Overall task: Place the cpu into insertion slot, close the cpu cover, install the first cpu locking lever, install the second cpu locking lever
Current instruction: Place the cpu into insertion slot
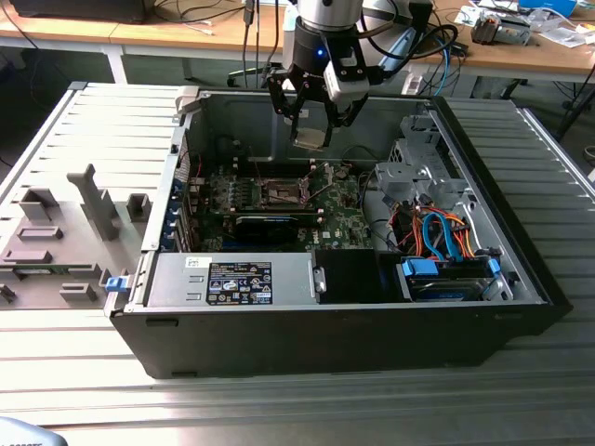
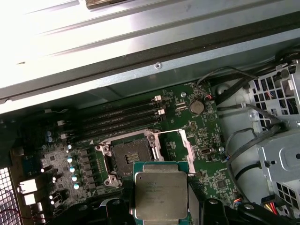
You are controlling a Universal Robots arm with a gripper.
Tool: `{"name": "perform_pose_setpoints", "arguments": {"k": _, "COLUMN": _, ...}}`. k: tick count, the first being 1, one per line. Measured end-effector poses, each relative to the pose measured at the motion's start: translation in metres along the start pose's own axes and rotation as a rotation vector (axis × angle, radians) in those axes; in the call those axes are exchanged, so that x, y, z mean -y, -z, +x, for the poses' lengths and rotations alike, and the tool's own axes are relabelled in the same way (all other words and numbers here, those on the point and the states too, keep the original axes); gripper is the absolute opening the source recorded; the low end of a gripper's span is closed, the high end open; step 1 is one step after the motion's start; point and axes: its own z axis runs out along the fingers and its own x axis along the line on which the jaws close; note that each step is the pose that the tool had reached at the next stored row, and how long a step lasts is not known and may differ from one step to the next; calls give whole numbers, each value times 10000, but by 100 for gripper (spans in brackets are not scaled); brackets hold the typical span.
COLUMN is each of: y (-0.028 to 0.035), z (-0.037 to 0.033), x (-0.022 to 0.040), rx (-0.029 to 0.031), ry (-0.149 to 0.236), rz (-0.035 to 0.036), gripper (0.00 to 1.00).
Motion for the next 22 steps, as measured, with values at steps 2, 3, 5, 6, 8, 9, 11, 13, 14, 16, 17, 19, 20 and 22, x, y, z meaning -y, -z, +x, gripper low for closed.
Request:
{"name": "perform_pose_setpoints", "arguments": {"k": 2, "y": 0, "z": 0, "x": 0, "rx": 0, "ry": -18, "rz": 0, "gripper": 55}}
{"name": "perform_pose_setpoints", "arguments": {"k": 3, "y": 0, "z": 0, "x": 0, "rx": 0, "ry": -25, "rz": 1, "gripper": 55}}
{"name": "perform_pose_setpoints", "arguments": {"k": 5, "y": 0, "z": 0, "x": 0, "rx": 1, "ry": -59, "rz": 2, "gripper": 55}}
{"name": "perform_pose_setpoints", "arguments": {"k": 6, "y": 0, "z": 0, "x": 0, "rx": 1, "ry": -67, "rz": 2, "gripper": 55}}
{"name": "perform_pose_setpoints", "arguments": {"k": 8, "y": -1, "z": 0, "x": 0, "rx": 1, "ry": -98, "rz": 1, "gripper": 55}}
{"name": "perform_pose_setpoints", "arguments": {"k": 9, "y": -2, "z": 0, "x": 0, "rx": 1, "ry": -116, "rz": 0, "gripper": 55}}
{"name": "perform_pose_setpoints", "arguments": {"k": 11, "y": -2, "z": 0, "x": 0, "rx": 1, "ry": -140, "rz": 0, "gripper": 55}}
{"name": "perform_pose_setpoints", "arguments": {"k": 13, "y": -5, "z": 0, "x": 0, "rx": 4, "ry": -271, "rz": -2, "gripper": 55}}
{"name": "perform_pose_setpoints", "arguments": {"k": 14, "y": -5, "z": 0, "x": 0, "rx": 4, "ry": -299, "rz": -2, "gripper": 55}}
{"name": "perform_pose_setpoints", "arguments": {"k": 16, "y": -6, "z": 0, "x": 0, "rx": 4, "ry": -311, "rz": -2, "gripper": 55}}
{"name": "perform_pose_setpoints", "arguments": {"k": 17, "y": -10, "z": 0, "x": 0, "rx": 4, "ry": -342, "rz": -3, "gripper": 55}}
{"name": "perform_pose_setpoints", "arguments": {"k": 19, "y": -13, "z": 0, "x": 0, "rx": 5, "ry": -374, "rz": -3, "gripper": 55}}
{"name": "perform_pose_setpoints", "arguments": {"k": 20, "y": -13, "z": 0, "x": 0, "rx": 5, "ry": -376, "rz": -3, "gripper": 55}}
{"name": "perform_pose_setpoints", "arguments": {"k": 22, "y": -13, "z": 0, "x": 0, "rx": 5, "ry": -378, "rz": -2, "gripper": 55}}
